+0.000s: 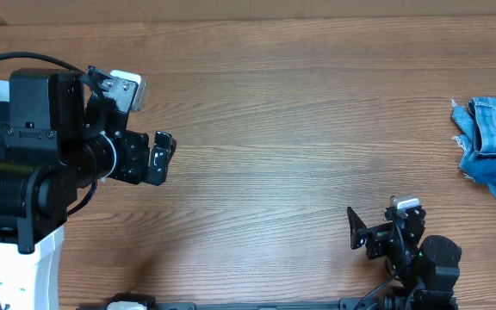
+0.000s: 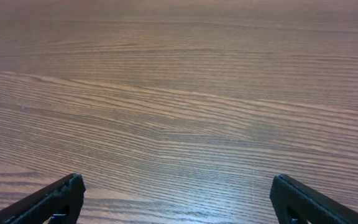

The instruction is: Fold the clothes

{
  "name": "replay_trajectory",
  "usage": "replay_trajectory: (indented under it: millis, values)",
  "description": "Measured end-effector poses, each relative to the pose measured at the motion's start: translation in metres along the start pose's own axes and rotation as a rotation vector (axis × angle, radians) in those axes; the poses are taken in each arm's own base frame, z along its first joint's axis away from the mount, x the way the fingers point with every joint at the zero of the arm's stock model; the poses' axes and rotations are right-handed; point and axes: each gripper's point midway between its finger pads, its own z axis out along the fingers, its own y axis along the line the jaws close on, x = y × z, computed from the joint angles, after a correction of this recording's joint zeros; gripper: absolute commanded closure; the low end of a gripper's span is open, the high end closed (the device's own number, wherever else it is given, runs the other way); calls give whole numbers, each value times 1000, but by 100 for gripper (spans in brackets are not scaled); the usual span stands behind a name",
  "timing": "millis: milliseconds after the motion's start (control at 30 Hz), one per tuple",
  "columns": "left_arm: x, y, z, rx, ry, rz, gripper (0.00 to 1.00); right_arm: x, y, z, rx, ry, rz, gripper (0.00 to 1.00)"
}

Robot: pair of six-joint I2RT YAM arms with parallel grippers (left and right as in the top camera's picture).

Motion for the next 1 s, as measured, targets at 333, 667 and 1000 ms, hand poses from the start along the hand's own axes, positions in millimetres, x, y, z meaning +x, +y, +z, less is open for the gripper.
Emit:
replay_trajectory:
  millis: [333, 667, 1000]
  values:
    - [-6, 4, 7, -77, -358, 257, 0, 0, 0, 0, 1, -2, -1, 0]
    - [114, 13, 82, -138, -557, 341, 0, 0, 0, 0, 0, -3, -1, 0]
    - [173, 20, 142, -125, -552, 303, 0, 0, 0, 0, 0, -3, -1, 0]
